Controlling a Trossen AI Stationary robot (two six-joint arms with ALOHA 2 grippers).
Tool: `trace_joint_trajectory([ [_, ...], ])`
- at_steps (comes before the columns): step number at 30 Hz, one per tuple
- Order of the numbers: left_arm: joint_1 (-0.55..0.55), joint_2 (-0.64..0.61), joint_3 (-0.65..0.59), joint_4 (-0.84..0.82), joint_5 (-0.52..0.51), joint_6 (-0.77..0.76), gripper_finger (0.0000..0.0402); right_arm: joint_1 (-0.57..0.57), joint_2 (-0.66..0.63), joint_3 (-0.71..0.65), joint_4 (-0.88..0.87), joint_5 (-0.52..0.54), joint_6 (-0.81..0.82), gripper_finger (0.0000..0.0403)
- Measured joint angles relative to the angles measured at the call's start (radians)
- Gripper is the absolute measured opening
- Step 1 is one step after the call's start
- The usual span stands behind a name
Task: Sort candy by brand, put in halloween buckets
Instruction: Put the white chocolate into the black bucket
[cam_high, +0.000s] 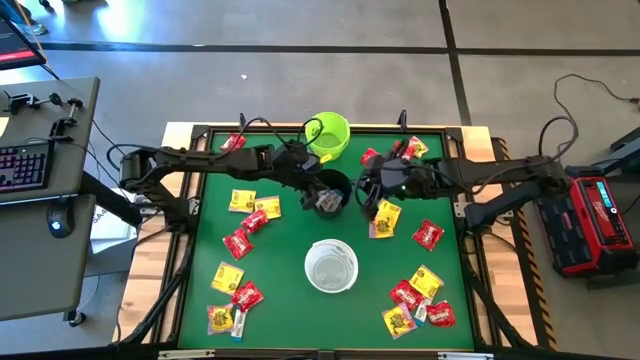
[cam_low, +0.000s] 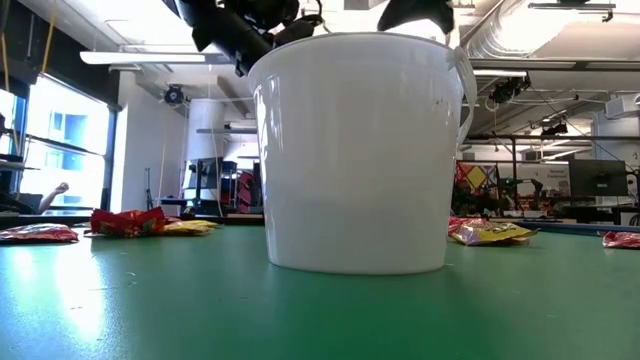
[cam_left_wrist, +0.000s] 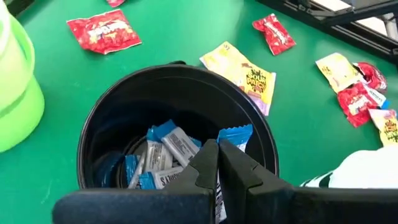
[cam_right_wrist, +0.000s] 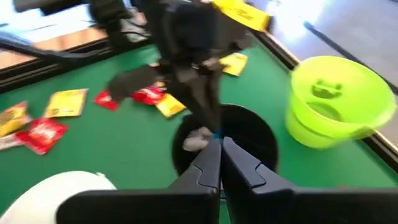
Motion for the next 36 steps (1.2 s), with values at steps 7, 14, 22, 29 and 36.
trace_joint_trajectory([
  [7,-0.004,0.006,0.000,0.004,-0.051,-0.001,0.0000,-0.064,0.002,0.000,0.039,-0.126,-0.135,0.0000],
  [14,-0.003,0.006,0.000,0.003,-0.070,0.012,0.0000,-0.119,0.002,0.000,0.039,-0.169,-0.203,0.0000],
  [22,0.019,0.006,0.000,-0.052,-0.080,0.072,0.0000,-0.127,-0.025,-0.169,0.215,-0.224,-0.163,0.0000],
  [29,0.020,0.009,0.001,-0.064,-0.092,0.074,0.0000,-0.124,-0.060,-0.349,0.393,-0.236,-0.032,0.0000],
  [36,0.014,0.120,0.151,-0.172,-0.094,0.138,0.0000,-0.124,-0.067,-0.358,0.394,-0.236,-0.027,0.0000],
])
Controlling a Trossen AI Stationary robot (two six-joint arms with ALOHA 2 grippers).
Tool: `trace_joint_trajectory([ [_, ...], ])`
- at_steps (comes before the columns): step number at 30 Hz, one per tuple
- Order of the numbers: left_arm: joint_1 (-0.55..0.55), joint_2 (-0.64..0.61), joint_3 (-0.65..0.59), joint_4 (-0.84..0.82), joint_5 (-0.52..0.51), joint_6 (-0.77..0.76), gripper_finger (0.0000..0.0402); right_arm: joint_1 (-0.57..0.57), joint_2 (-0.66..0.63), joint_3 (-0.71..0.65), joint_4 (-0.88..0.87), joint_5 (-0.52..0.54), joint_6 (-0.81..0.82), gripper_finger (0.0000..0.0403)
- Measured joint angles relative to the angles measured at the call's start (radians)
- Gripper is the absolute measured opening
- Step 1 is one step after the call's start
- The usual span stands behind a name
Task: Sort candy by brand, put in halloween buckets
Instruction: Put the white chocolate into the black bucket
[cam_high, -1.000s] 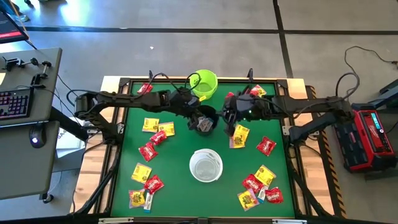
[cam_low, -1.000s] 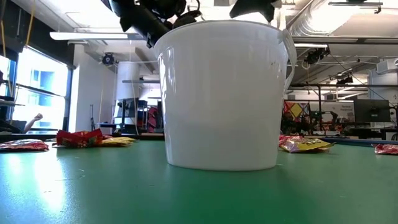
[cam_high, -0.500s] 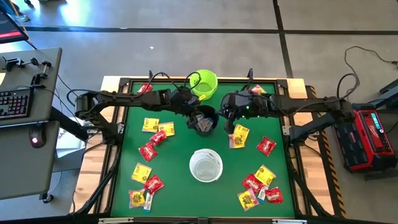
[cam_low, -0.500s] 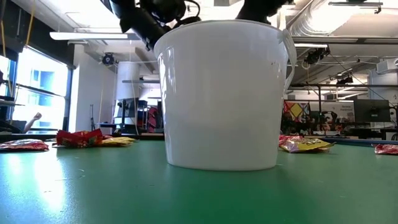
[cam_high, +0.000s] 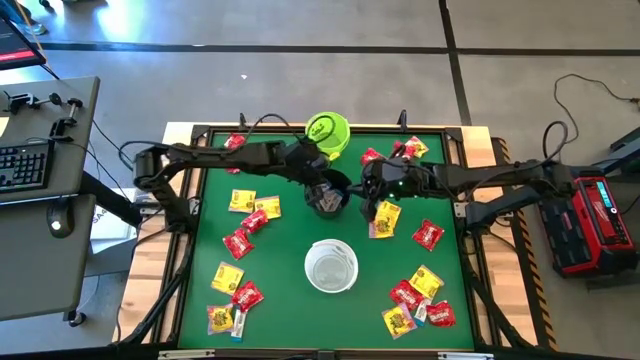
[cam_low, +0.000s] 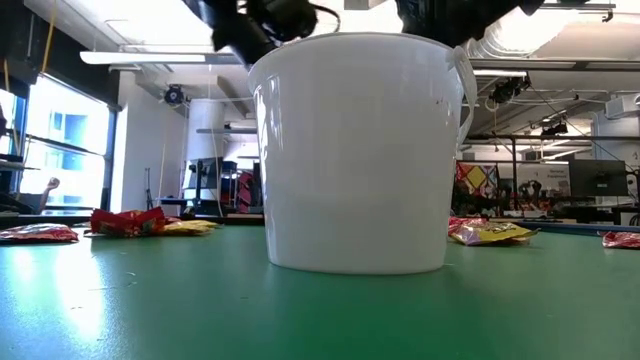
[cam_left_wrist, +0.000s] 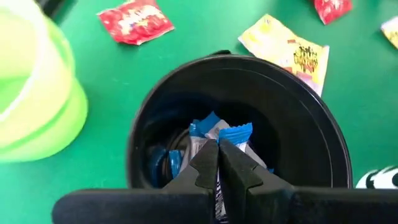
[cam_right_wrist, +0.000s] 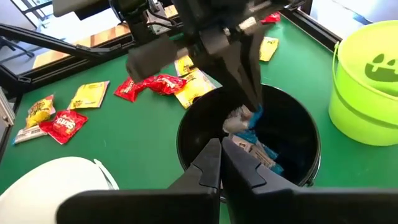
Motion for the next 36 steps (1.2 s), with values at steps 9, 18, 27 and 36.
trace_joint_trajectory([
  [9,-0.007,0.139,0.156,-0.127,0.001,0.059,0.0000,0.008,-0.074,0.000,-0.047,0.071,0.002,0.0000],
  [18,-0.013,0.136,0.153,-0.122,0.045,0.102,0.0014,0.012,-0.125,0.000,-0.098,0.101,0.003,0.0000],
  [27,-0.055,0.120,0.153,-0.127,-0.079,0.086,0.0091,-0.012,-0.114,0.000,-0.105,-0.027,0.159,0.0000],
  [36,-0.107,0.051,0.147,-0.085,-0.205,0.098,0.0009,0.035,-0.117,0.001,-0.109,0.030,0.137,0.0000],
])
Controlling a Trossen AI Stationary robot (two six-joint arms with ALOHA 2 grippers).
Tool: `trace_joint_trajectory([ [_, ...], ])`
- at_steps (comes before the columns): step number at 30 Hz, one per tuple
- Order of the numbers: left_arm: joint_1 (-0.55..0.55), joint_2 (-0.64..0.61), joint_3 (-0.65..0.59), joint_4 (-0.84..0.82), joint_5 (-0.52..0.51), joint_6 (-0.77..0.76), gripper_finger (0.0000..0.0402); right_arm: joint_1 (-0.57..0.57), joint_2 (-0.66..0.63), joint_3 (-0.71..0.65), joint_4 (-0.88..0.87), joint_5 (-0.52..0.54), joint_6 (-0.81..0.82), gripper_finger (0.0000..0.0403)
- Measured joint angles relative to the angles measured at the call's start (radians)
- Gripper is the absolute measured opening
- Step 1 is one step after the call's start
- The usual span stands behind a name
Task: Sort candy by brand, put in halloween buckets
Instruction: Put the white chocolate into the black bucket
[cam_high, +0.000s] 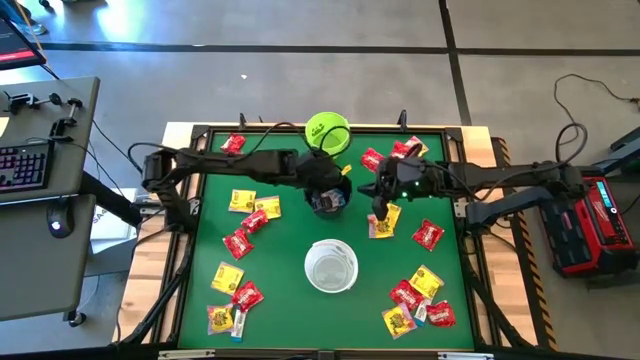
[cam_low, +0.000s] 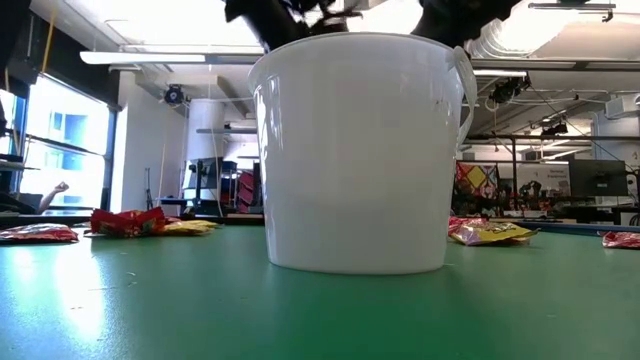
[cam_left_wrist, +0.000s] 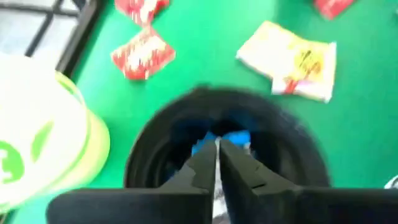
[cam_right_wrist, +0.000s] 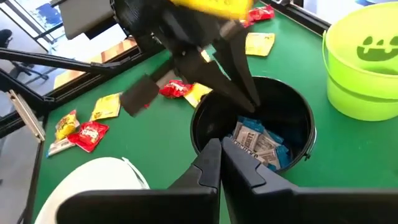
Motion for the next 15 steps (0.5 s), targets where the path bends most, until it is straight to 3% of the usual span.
trace_joint_trajectory([
  [8,-0.016,-0.049,0.000,0.014,-0.010,-0.006,0.0002,0.070,0.000,0.000,-0.001,0.083,0.032,0.0000],
  [15,-0.053,-0.049,0.000,0.065,-0.011,-0.008,0.0000,0.142,0.000,0.000,-0.025,0.092,0.166,0.0000],
])
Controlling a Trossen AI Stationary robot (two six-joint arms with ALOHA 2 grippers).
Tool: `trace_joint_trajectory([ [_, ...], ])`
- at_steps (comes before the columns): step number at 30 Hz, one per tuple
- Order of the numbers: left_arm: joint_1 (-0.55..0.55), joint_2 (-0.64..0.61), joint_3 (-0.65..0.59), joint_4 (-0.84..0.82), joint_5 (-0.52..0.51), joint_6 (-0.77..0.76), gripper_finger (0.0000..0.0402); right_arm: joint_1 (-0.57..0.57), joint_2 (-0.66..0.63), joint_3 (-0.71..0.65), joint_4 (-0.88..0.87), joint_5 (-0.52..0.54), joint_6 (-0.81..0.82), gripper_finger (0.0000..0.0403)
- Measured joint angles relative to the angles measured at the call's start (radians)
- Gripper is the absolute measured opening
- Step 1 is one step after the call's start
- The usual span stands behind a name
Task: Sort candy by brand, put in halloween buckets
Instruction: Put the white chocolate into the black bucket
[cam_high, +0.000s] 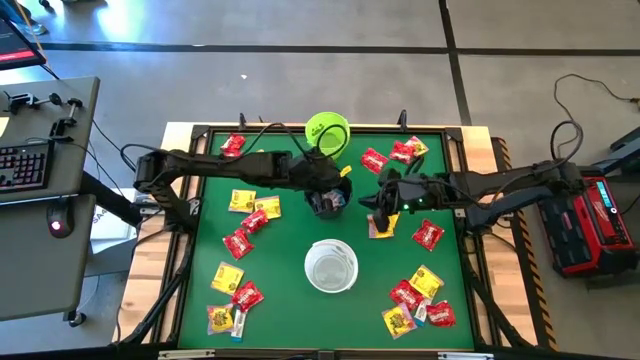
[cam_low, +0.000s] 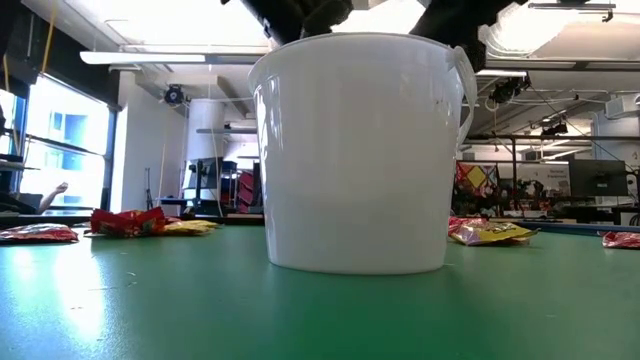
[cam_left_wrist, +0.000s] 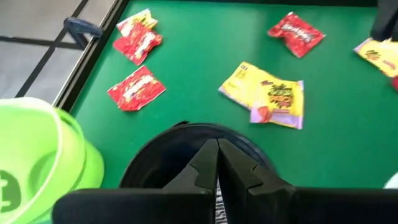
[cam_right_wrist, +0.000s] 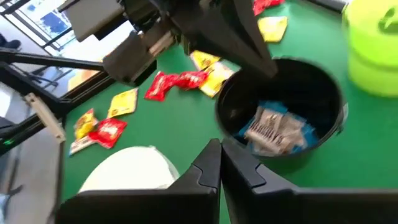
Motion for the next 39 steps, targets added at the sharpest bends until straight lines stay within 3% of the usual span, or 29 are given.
trace_joint_trajectory([
  [12,-0.040,0.000,-0.001,0.079,0.021,-0.006,0.0000,0.194,0.000,0.000,-0.181,-0.001,0.312,0.0000],
  [21,-0.052,0.000,-0.004,0.063,0.023,0.001,0.0000,0.388,0.000,0.000,-0.363,-0.022,0.751,0.0000],
  [26,-0.053,0.000,-0.078,0.119,0.036,-0.030,0.0000,0.502,0.018,0.000,-0.443,-0.050,1.044,0.0001],
  [34,-0.068,0.001,-0.147,0.181,0.047,-0.054,0.0000,0.640,0.120,0.000,-0.446,-0.186,1.374,0.0052],
  [39,-0.068,0.000,-0.146,0.208,0.046,-0.058,0.0000,0.676,0.209,0.000,-0.460,-0.220,1.441,0.0076],
])
